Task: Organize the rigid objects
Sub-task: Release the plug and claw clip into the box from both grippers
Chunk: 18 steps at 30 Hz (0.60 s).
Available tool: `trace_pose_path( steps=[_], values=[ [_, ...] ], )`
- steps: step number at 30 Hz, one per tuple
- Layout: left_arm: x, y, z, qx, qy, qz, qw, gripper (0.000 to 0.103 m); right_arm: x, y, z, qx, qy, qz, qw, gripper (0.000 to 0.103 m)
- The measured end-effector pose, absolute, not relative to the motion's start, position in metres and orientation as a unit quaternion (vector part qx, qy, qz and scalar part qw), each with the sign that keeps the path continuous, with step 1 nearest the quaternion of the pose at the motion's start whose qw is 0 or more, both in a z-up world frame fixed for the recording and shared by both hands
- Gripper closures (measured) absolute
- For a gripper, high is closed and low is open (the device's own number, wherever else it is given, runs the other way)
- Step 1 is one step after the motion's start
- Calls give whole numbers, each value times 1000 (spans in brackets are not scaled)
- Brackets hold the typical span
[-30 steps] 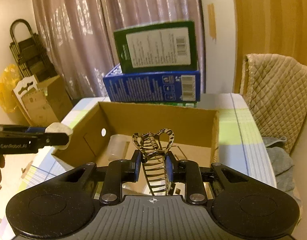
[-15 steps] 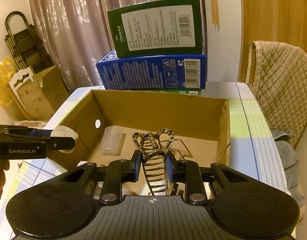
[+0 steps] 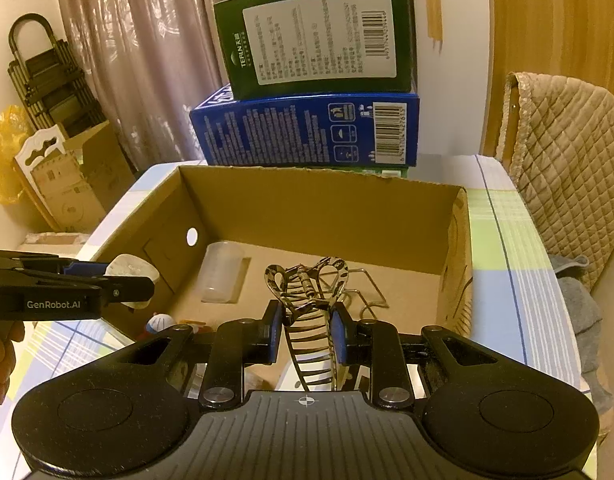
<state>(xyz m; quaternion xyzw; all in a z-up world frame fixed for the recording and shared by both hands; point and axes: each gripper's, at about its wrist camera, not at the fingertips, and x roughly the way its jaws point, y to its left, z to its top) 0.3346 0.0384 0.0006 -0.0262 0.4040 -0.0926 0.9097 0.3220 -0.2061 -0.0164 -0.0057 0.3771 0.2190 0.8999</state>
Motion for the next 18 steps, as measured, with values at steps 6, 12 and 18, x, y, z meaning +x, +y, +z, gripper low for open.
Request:
trace_pose_path(
  steps=[6, 12, 18],
  values=[
    [333, 39, 0, -22, 398, -85, 913, 58, 322, -205, -18, -7, 380, 217, 899, 81],
    [330, 42, 7, -25, 390, -83, 917, 58, 323, -204, -15, -4, 378, 219, 900, 81],
    [327, 45, 9, -24, 388, -83, 918, 58, 323, -199, -15, -4, 377, 220, 900, 81]
  ],
)
